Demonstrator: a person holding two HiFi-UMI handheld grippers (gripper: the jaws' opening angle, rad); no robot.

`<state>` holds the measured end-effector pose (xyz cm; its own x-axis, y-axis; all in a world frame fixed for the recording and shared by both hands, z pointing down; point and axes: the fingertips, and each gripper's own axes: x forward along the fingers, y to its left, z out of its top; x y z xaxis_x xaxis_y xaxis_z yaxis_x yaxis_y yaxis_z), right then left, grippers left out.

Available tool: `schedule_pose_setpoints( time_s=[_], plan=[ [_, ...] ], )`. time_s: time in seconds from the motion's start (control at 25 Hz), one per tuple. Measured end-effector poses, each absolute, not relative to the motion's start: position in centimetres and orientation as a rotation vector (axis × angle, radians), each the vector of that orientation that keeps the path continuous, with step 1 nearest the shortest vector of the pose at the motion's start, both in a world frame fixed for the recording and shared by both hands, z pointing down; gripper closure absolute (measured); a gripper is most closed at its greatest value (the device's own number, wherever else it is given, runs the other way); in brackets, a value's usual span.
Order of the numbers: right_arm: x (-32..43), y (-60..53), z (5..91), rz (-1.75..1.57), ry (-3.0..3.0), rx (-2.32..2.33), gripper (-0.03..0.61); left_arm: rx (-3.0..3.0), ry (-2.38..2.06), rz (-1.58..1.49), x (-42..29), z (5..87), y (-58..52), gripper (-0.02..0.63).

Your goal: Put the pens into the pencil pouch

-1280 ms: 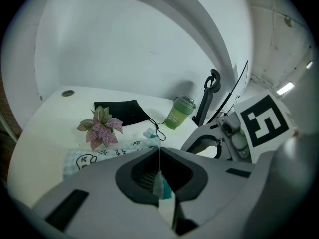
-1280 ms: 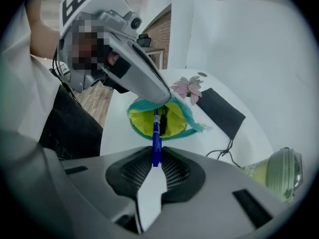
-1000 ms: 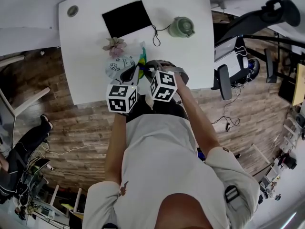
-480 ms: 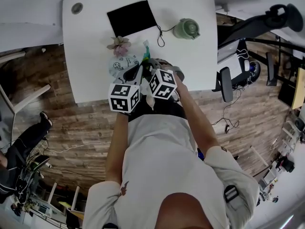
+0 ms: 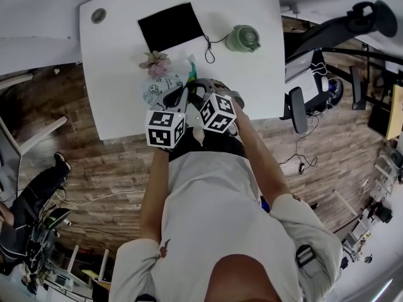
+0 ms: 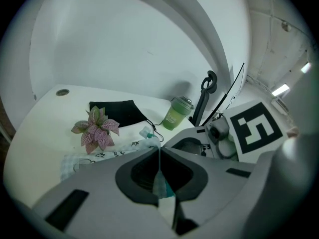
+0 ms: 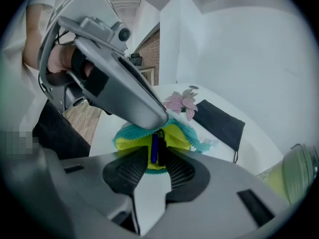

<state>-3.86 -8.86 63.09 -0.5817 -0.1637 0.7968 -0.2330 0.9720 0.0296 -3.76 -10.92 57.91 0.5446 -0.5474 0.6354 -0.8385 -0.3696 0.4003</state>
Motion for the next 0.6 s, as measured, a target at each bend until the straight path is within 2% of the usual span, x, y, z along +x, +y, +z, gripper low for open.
schedule_pose_setpoints(
  time_s=[0.48, 0.6],
  plan=[
    [0.5, -9.2, 61.6, 0.185, -2.201, 0.448, 0.446, 2.134, -1.068, 0.676, -2.2, 60.0, -10.6, 0.605],
    [1.8, -9.7, 60.4, 0.215, -2.228, 0.543, 0.444, 2.164, -1.064, 0.686, -1.7, 60.0, -10.6, 0.579]
  ],
)
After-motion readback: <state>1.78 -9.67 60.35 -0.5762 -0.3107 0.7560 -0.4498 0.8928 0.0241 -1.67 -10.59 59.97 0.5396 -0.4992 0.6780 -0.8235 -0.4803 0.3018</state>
